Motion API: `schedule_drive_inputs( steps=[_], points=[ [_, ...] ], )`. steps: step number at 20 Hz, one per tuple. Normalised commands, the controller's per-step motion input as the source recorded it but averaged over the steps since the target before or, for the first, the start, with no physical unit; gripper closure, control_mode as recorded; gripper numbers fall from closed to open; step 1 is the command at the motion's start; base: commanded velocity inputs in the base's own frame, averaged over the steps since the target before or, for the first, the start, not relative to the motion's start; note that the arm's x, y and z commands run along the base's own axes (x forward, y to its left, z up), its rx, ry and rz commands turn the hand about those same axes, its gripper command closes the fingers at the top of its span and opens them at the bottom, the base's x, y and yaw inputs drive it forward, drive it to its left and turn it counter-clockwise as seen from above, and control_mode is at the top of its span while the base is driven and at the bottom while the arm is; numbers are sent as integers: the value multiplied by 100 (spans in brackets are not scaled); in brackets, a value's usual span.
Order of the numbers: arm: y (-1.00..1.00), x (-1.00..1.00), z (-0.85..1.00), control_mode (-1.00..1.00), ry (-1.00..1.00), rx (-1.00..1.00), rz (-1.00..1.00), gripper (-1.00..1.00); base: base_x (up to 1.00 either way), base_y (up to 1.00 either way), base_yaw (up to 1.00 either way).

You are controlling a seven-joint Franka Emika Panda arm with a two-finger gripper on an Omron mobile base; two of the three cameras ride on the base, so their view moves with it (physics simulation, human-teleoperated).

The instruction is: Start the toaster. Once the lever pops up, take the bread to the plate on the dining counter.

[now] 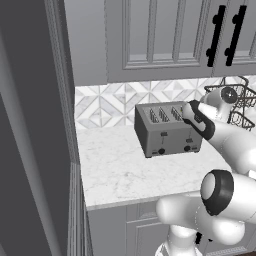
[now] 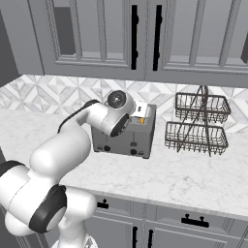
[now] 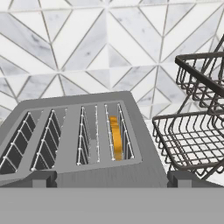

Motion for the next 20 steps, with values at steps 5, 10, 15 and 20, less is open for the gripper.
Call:
schedule_drive_inputs(
  steps=[5, 10, 15, 20],
  points=[
    [0, 0, 0, -100, 0, 0, 0, -100, 0, 0, 0],
    [0, 0, 0, -100, 0, 0, 0, -100, 0, 0, 0],
    [0, 0, 0, -100, 0, 0, 0, -100, 0, 0, 0],
    [0, 0, 0, -100, 0, 0, 0, -100, 0, 0, 0]
  ],
)
